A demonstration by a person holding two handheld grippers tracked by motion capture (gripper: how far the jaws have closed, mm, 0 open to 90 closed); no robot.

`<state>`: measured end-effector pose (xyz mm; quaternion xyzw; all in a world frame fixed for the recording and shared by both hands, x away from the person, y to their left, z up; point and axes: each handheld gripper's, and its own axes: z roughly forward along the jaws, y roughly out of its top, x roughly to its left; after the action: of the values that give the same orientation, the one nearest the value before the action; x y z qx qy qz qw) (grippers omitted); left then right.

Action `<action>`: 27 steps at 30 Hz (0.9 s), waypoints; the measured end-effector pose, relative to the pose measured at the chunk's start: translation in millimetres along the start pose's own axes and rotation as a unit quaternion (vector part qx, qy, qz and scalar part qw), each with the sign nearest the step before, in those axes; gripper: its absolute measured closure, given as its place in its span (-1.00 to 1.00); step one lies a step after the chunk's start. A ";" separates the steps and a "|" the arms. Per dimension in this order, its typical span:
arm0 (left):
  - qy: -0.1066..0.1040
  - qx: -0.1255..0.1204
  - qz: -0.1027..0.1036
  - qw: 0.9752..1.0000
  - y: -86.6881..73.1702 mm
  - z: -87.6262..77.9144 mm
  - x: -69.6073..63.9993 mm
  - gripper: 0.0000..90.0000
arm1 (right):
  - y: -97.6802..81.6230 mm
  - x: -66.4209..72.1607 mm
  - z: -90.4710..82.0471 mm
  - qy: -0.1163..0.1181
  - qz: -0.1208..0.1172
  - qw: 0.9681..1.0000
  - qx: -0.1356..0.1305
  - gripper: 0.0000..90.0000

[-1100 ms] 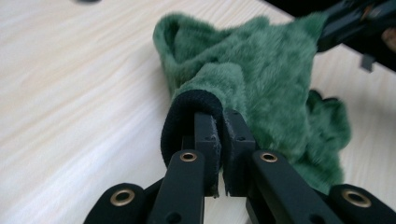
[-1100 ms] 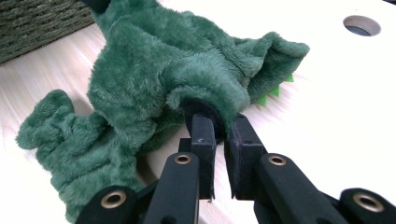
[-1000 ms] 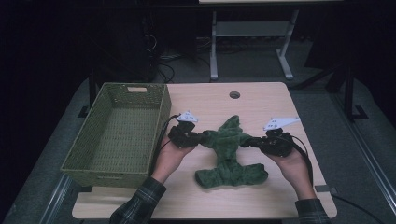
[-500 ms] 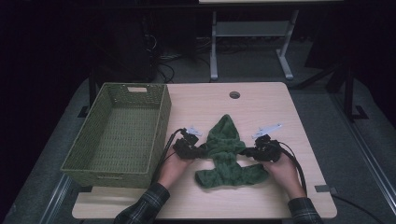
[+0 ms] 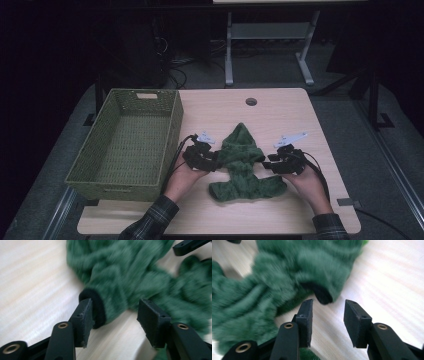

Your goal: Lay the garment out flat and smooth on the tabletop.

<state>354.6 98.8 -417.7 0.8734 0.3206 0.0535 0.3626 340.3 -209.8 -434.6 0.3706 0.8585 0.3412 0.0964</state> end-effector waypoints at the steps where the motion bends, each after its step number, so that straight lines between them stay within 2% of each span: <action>1: -0.001 -0.009 0.006 1.000 7.3 -7.1 -1.7 -0.07 | 3.4 -1.1 -9.6 0.001 0.004 1.000 -0.008 0.28; 3: 0.002 -0.015 0.009 1.000 14.5 -10.8 0.1 -0.07 | 8.2 -3.2 -17.8 -0.001 0.004 1.000 -0.019 0.28; 4: 0.002 -0.015 0.009 1.000 14.5 -10.8 0.1 -0.07 | 10.8 -4.8 -20.8 0.003 0.012 1.000 -0.026 0.28; 5: 0.004 -0.024 0.001 1.000 21.0 -10.1 4.9 -0.07 | 13.7 -6.9 -22.1 0.005 0.013 0.999 -0.032 0.28; 6: 0.004 -0.024 0.001 1.000 21.0 -10.1 4.9 -0.07 | 13.7 -6.9 -22.1 0.005 0.013 0.999 -0.032 0.28; 8: 0.004 -0.037 -0.014 0.999 29.7 -5.9 15.1 -0.06 | 24.4 -13.0 -21.1 0.007 0.015 0.999 -0.044 0.29; 11: 0.008 -0.041 -0.015 0.999 35.9 -0.9 22.3 -0.06 | 33.7 -16.9 -17.2 0.010 0.014 0.999 -0.043 0.30; 13: 0.008 -0.044 -0.029 0.999 45.4 8.6 35.9 -0.05 | 49.4 -23.1 -8.9 0.017 0.014 0.999 -0.046 0.30; 14: 0.008 -0.044 -0.029 0.999 45.4 8.6 35.9 -0.05 | 49.4 -23.1 -8.9 0.017 0.014 0.999 -0.046 0.30; 16: 0.012 -0.033 -0.031 0.999 53.7 18.9 49.6 -0.04 | 64.9 -29.3 2.5 0.024 0.022 0.999 -0.041 0.30; 18: 0.012 -0.037 -0.036 0.999 55.5 23.5 52.6 -0.02 | 69.4 -31.6 7.5 0.024 0.020 0.999 -0.037 0.31; 19: 0.015 -0.031 -0.040 0.999 58.5 31.7 57.8 -0.01 | 76.1 -34.6 18.1 0.026 0.024 0.999 -0.031 0.31; 20: 0.015 -0.029 -0.037 0.999 59.0 35.2 60.2 -0.01 | 78.8 -36.4 23.4 0.026 0.024 0.999 -0.024 0.31; 22: 0.012 -0.030 -0.041 0.999 58.9 38.9 62.2 -0.01 | 81.7 -39.4 33.7 0.025 0.028 0.999 -0.014 0.32; 23: 0.007 -0.030 -0.047 0.998 57.6 45.7 64.7 0.00 | 81.3 -41.7 38.7 0.029 0.029 0.999 -0.014 0.32; 24: 0.004 -0.029 -0.045 0.999 57.0 48.5 65.3 0.00 | 80.8 -43.5 42.8 0.034 0.038 0.999 -0.008 0.32; 27: 0.001 -0.026 -0.045 0.999 55.8 55.1 65.6 0.00 | 78.0 -46.9 51.7 0.041 0.046 0.998 -0.001 0.32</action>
<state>453.3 75.4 -429.8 0.8482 0.3588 0.0465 0.3867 439.5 -177.8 -426.1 0.3956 0.8432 0.3611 0.0458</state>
